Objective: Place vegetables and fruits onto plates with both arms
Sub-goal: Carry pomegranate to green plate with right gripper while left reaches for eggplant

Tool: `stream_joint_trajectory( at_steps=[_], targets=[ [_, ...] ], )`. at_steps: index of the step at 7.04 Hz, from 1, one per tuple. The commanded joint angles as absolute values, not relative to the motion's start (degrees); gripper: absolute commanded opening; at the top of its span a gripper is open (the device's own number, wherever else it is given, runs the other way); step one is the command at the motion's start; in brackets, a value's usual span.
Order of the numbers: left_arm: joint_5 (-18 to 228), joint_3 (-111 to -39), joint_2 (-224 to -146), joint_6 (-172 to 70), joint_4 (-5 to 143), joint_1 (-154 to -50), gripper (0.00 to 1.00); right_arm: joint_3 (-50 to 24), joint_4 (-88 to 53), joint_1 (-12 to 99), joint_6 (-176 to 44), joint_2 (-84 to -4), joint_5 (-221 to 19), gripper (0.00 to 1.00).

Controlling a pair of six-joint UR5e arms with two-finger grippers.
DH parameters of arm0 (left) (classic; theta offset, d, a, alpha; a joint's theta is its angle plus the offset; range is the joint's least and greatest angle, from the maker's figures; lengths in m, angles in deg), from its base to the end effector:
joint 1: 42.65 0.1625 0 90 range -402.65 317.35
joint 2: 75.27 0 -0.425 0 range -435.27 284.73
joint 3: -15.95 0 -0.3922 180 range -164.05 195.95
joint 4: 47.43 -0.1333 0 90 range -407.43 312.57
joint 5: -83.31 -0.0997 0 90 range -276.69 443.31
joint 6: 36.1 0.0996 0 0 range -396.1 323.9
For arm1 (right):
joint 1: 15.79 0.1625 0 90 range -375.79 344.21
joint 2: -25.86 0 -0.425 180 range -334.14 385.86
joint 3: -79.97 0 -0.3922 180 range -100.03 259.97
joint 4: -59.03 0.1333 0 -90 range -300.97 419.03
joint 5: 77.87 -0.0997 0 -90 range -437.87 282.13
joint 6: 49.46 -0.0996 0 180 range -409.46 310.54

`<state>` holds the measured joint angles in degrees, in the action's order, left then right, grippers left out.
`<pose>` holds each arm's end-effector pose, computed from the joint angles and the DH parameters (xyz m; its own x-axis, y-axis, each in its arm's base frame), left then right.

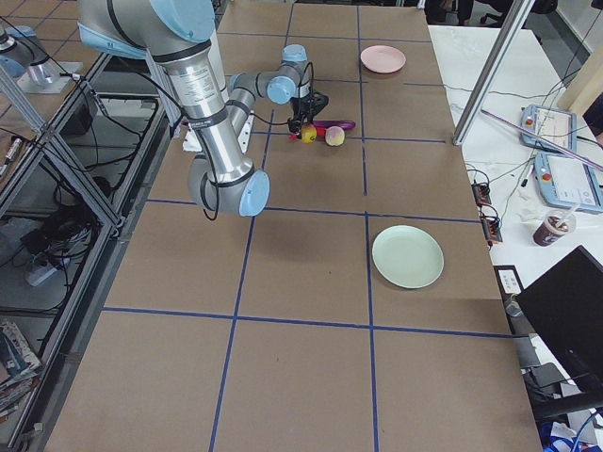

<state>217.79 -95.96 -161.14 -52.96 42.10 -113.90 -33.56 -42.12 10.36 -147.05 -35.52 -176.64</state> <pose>0.0875 -0.4552 0.5048 0.6715 0.1462 -0.7265 -0.1172 0.9890 0.0907 -0.4722 -0.3634 0.2348 0.6259 0.4527 0.6351 -0.4322 0.8791 -0.2007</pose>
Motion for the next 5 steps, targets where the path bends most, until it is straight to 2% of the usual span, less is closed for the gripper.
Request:
stream_joint_trajectory(
  at_steps=[1, 3, 5],
  targets=[
    [218.1, -96.7, -167.8, -65.4, 44.9, -106.0, 1.00, -32.9, -42.4, 20.1, -130.6, -39.4, -178.7, 0.02],
    [217.6, -96.5, -173.4, -70.0, 45.3, -100.1, 1.00, -24.8, -41.9, 30.4, -115.4, -39.4, -181.5, 0.02],
    [212.3, -95.1, -184.5, -80.4, 44.9, -89.7, 1.00, -9.9, -28.0, 39.1, -104.3, -38.9, -185.3, 0.02]
  ],
)
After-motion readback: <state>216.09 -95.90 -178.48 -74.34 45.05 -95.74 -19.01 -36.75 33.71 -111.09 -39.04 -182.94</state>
